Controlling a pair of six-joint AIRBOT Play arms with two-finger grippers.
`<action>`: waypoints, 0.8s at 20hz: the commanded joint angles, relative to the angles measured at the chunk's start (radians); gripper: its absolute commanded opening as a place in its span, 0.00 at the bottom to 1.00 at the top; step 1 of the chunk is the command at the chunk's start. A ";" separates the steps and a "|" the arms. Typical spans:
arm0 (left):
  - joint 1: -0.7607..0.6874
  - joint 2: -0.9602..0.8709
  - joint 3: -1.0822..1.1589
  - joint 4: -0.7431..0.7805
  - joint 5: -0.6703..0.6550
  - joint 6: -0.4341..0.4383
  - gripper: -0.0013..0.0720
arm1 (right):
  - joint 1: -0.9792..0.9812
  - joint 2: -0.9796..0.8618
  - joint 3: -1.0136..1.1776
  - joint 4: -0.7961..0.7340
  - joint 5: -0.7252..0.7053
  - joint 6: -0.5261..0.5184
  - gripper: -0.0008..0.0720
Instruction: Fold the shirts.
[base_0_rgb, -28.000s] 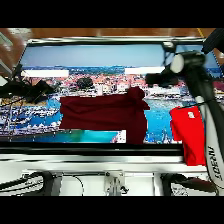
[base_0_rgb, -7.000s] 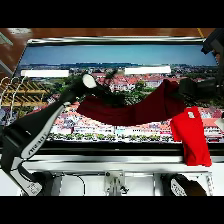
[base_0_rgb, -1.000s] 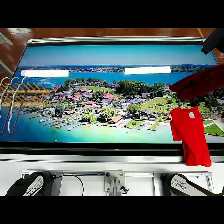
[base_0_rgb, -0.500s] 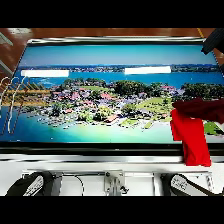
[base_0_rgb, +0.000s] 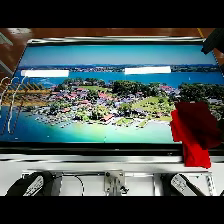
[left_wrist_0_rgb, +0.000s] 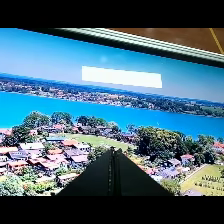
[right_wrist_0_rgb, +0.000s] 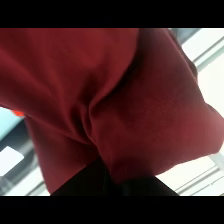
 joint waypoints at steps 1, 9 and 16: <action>0.001 0.000 0.000 0.001 0.000 0.000 0.06 | -0.011 0.036 -0.166 -0.057 -0.085 0.028 0.09; 0.001 -0.002 0.000 0.001 0.000 0.000 0.06 | -0.011 0.040 -0.222 -0.027 -0.145 0.066 0.74; -0.009 -0.030 0.000 -0.015 0.000 0.002 0.06 | -0.011 0.179 0.002 0.041 -0.127 0.086 0.74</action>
